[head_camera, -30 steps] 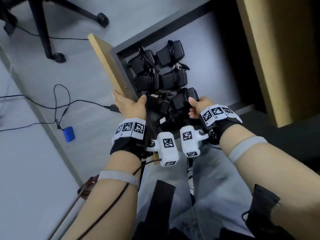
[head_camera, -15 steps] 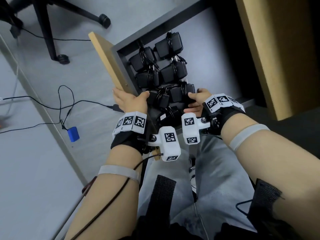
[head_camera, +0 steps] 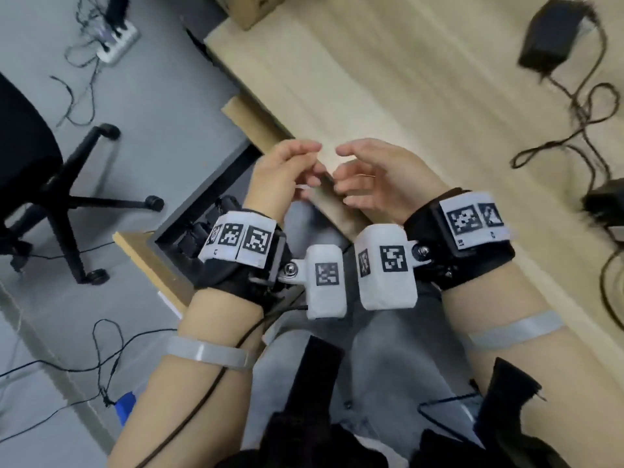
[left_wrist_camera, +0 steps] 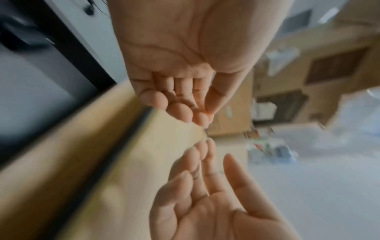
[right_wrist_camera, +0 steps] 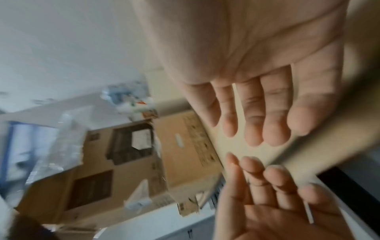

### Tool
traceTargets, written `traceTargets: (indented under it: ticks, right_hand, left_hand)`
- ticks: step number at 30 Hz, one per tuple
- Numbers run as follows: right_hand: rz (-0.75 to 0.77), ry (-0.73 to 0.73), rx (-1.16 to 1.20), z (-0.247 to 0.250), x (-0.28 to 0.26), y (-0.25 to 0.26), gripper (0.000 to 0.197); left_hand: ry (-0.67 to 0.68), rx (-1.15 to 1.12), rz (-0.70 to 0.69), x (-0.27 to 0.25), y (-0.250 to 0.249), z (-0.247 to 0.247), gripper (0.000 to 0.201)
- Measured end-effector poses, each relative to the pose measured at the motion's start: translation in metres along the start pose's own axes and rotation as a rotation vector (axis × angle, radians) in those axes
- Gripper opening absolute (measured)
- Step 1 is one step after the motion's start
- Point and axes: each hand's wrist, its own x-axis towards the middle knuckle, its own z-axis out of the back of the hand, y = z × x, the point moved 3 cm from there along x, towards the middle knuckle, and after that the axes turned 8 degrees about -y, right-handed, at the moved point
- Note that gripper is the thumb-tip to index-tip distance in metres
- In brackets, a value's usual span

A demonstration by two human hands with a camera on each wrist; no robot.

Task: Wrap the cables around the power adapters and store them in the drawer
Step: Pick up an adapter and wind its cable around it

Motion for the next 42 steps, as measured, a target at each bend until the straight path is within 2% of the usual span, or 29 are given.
traceTargets:
  ticks: [5, 9, 13, 16, 19, 22, 26, 30, 34, 38, 42]
  right_hand:
    - [0.263, -0.358, -0.083, 0.12, -0.038, 0.052, 0.017]
    - [0.375, -0.57, -0.1, 0.212, -0.067, 0.07, 0.02]
    - [0.37, -0.718, -0.217, 0.283, -0.083, 0.056, 0.013]
    - [0.292, -0.73, -0.45, 0.314, -0.08, 0.033, 0.031]
    - [0.196, -0.681, -0.612, 0.327, -0.072, 0.014, 0.054]
    - [0.13, -0.636, -0.659, 0.328, -0.064, 0.0, 0.064]
    - [0.105, -0.69, -0.813, 0.324, -0.064, -0.002, 0.062]
    - [0.135, -0.729, -0.825, 0.316, -0.071, 0.005, 0.051]
    - [0.303, -0.762, -0.648, 0.304, -0.09, 0.021, 0.051]
    - [0.512, -0.755, -0.51, 0.288, -0.113, 0.047, 0.058]
    - [0.645, -0.754, -0.375, 0.274, -0.137, 0.069, 0.063]
  left_hand:
    - [0.27, 0.096, -0.104, -0.017, -0.046, -0.136, 0.02]
    - [0.453, 0.196, -0.145, -0.038, -0.053, -0.24, 0.022]
    - [0.598, 0.343, -0.181, -0.053, -0.033, -0.316, 0.024]
    - [0.648, 0.436, -0.188, -0.052, -0.009, -0.345, 0.028]
    - [0.63, 0.531, -0.176, -0.043, 0.007, -0.357, 0.027]
    - [0.63, 0.568, -0.123, -0.036, 0.016, -0.358, 0.026]
    - [0.631, 0.566, -0.03, -0.034, 0.02, -0.353, 0.031]
    - [0.647, 0.546, -0.021, -0.04, 0.015, -0.348, 0.026]
    - [0.672, 0.462, 0.007, -0.05, -0.005, -0.336, 0.01]
    - [0.806, 0.387, 0.044, -0.069, -0.036, -0.325, 0.009]
    - [0.771, 0.262, 0.048, -0.075, -0.062, -0.317, 0.007]
